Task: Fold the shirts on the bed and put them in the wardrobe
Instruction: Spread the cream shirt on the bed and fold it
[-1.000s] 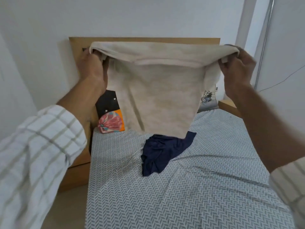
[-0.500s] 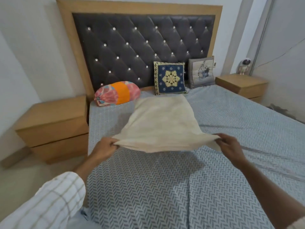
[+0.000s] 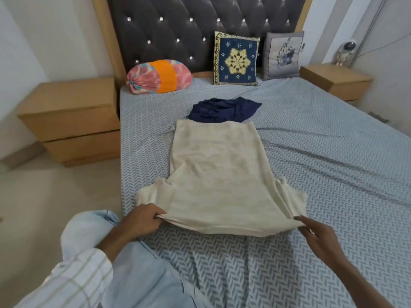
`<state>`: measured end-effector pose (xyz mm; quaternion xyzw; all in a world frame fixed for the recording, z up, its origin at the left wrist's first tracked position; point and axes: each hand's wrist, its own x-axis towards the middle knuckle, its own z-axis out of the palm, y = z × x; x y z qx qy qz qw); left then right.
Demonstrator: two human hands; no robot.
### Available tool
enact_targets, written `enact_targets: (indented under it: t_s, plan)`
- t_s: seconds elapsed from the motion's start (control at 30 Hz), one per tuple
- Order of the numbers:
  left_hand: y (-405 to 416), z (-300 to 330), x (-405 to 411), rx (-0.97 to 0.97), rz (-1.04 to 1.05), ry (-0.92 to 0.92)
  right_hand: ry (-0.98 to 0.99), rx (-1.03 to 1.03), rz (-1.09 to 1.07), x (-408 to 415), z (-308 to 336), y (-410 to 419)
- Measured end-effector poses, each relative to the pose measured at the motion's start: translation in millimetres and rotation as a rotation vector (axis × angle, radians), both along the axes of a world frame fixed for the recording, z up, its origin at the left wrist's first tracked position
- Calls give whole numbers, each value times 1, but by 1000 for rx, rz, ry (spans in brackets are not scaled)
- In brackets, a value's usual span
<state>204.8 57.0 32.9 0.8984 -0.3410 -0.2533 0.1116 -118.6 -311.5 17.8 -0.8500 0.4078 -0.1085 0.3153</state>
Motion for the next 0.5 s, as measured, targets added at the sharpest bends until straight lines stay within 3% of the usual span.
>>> enact_targets:
  t_s: [0.07, 0.17, 0.23, 0.3, 0.4, 0.5]
  plan:
    - [5, 0, -12, 101, -49, -63, 143, -59, 76, -7, -11, 6]
    - [2, 4, -21, 328, -146, -94, 557, -123, 264, -4, -11, 18]
    - [-3, 6, -28, 422, -222, -104, 707, -274, 283, 3, -11, 28]
    - [-10, 5, -34, 408, -286, -140, 613, -407, 306, 12, -9, 44]
    - [-25, 2, -45, 295, -395, -126, 295, -439, 556, 22, -24, 71]
    - [-46, -2, -63, 230, -511, -78, 409, -383, 751, 31, -36, 95]
